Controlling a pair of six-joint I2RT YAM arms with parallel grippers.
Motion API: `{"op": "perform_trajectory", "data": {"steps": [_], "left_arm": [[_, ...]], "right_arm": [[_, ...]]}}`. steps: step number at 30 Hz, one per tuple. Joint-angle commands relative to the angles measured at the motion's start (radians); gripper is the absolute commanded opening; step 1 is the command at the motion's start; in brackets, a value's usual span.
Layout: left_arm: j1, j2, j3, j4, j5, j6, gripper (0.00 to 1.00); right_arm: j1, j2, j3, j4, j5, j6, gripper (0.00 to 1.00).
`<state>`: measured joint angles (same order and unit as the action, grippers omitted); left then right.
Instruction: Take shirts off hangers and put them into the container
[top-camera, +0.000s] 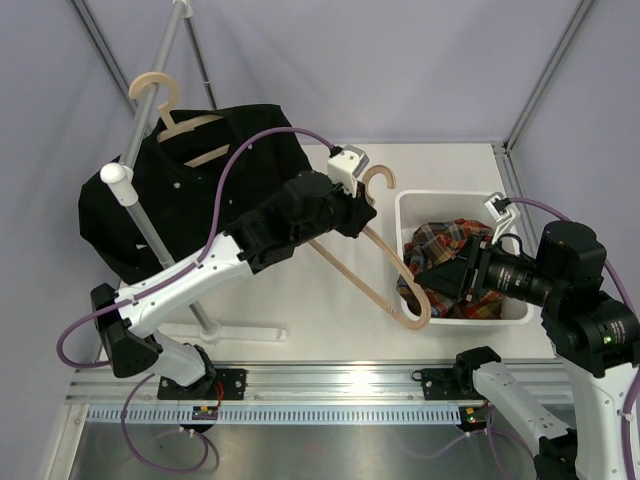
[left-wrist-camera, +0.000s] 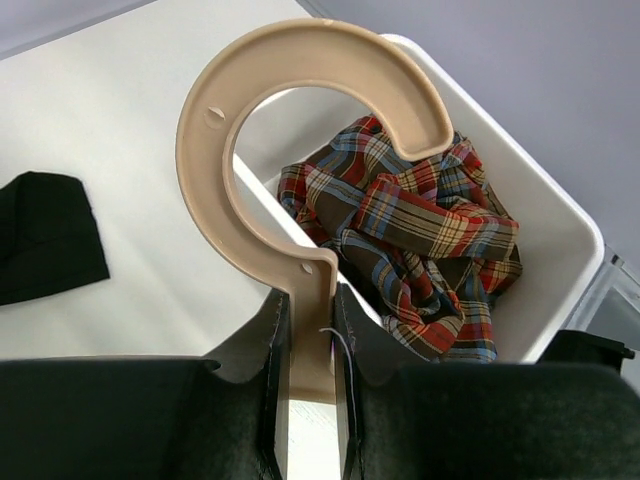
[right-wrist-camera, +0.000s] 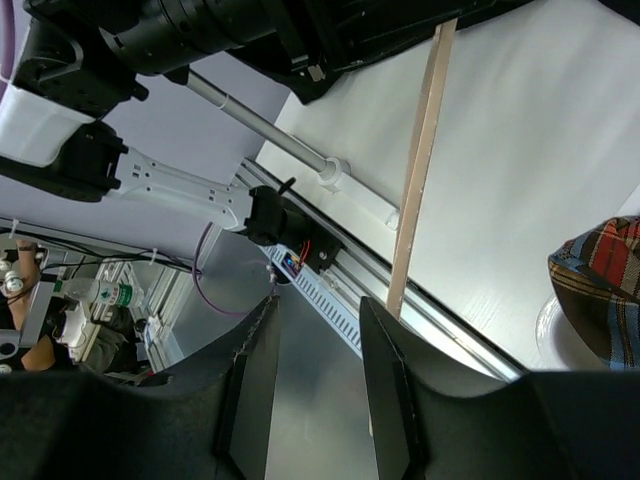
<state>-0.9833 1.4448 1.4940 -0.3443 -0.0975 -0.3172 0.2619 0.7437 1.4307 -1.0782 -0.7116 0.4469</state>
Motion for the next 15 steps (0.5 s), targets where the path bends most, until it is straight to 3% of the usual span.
{"op": "perform_trajectory", "data": {"steps": [1, 7, 15], "left_arm": [[-0.003, -0.006, 0.083, 0.01, -0.048, 0.036, 0.0], [-0.003, -0.018, 0.117, -0.022, -0.067, 0.058, 0.0], [-0.003, -0.02, 0.13, -0.033, -0.077, 0.078, 0.0]], "right_arm": [[0.003, -0.012, -0.036, -0.006, -0.035, -0.022, 0.46], [0.003, -0.021, -0.078, -0.003, 0.014, -0.056, 0.53], [0.003, -0.058, -0.125, 0.008, 0.008, -0.042, 0.5]]}}
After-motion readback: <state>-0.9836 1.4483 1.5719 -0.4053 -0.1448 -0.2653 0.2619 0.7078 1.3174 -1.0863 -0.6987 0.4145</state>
